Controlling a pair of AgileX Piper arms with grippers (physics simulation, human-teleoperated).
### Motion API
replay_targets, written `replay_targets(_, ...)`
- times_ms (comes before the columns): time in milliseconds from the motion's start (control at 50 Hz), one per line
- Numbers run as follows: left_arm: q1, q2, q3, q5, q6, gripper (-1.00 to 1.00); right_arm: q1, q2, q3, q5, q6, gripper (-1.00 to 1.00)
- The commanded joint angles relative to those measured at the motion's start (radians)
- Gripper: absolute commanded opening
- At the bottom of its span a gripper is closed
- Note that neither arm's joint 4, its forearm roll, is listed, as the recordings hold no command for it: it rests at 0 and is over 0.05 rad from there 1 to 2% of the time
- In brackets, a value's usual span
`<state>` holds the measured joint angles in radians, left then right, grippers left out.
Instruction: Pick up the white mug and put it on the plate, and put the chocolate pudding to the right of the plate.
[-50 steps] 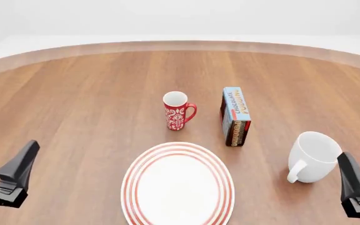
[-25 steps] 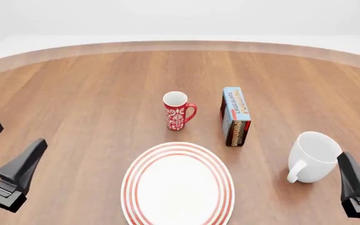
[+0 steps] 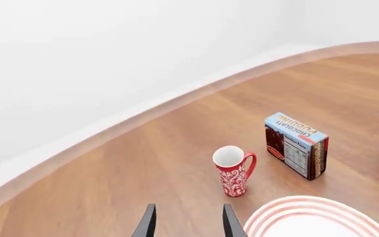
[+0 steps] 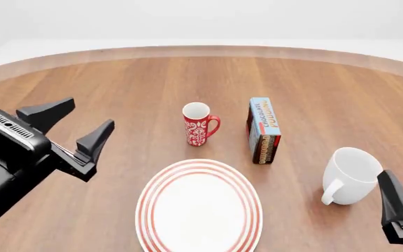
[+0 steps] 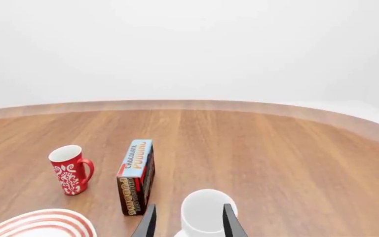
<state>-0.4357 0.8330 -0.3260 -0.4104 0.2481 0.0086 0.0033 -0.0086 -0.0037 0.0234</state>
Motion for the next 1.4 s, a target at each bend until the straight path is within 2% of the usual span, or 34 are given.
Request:
replay_targets(20, -0.069, 0.185, -0.062, -0.103, -0.009, 1.00, 0.000, 0.000, 0.000, 0.000, 0.001, 1.00)
replay_targets(560, -0.250, 0.426, -0.248, -0.107, 0.020, 1.00, 0.001, 0.000, 0.000, 0.000, 0.000, 1.00)
replay_targets(900, -0.352, 0.538, -0.325, -0.107, 0.017, 1.00, 0.000, 0.000, 0.000, 0.000, 0.000, 1.00)
replay_targets(1400, -0.484, 0.648, -0.420, -0.102, -0.036, 1.00, 0.000, 0.000, 0.000, 0.000, 0.000, 1.00)
